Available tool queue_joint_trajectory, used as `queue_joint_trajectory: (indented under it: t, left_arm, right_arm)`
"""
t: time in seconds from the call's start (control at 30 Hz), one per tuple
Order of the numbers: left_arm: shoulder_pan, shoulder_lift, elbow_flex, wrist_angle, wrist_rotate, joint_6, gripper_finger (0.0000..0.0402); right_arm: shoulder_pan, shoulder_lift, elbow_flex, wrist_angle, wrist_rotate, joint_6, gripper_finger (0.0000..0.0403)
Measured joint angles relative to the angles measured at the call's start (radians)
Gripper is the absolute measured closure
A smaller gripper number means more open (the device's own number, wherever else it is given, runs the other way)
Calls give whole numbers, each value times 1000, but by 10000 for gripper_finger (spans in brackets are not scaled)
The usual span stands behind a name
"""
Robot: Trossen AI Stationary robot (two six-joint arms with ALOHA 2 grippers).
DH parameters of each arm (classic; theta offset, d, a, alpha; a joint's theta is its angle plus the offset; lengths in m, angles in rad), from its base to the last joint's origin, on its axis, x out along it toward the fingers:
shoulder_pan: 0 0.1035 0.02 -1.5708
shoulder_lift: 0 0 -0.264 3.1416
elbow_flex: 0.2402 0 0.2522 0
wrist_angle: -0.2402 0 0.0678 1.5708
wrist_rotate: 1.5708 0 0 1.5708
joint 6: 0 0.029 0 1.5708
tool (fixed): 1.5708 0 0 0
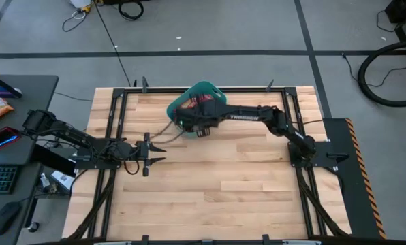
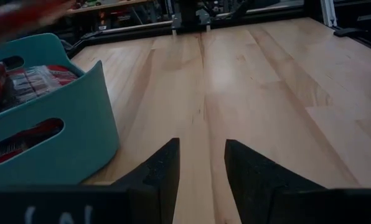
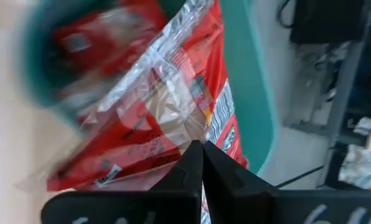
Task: Sort popcorn bags into baskets
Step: Put the popcorn bag into the blue bin, then return to Home Position
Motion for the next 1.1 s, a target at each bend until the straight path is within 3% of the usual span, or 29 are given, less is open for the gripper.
queue_joint_trajectory:
  t: [0.13, 0.37, 0.43, 0.6, 0.77, 1.0, 1.1]
  left_arm:
    - [0, 0, 0, 0, 0, 4, 269]
    - [0, 0, 0, 0, 0, -2, 269]
    - [0, 0, 0, 0, 0, -10, 269]
    - [0, 0, 0, -12, 0, -11, 269]
    - [0, 0, 0, -17, 0, 1, 269]
    - [0, -2, 0, -26, 0, 1, 269]
    - [0, -17, 0, -30, 0, -17, 269]
  right_arm:
    - [-69, 0, 0, 110, -33, -137, 395]
    - [-197, 6, 0, 224, -366, -161, 388]
    - [-222, 6, 0, 222, -407, -125, 379]
    - [-250, 6, 0, 213, -399, -85, 342]
    - [-230, 6, 0, 170, -287, 44, 309]
    - [-167, 4, 0, -92, -267, 266, 302]
    - [-140, -3, 0, -121, -250, 303, 302]
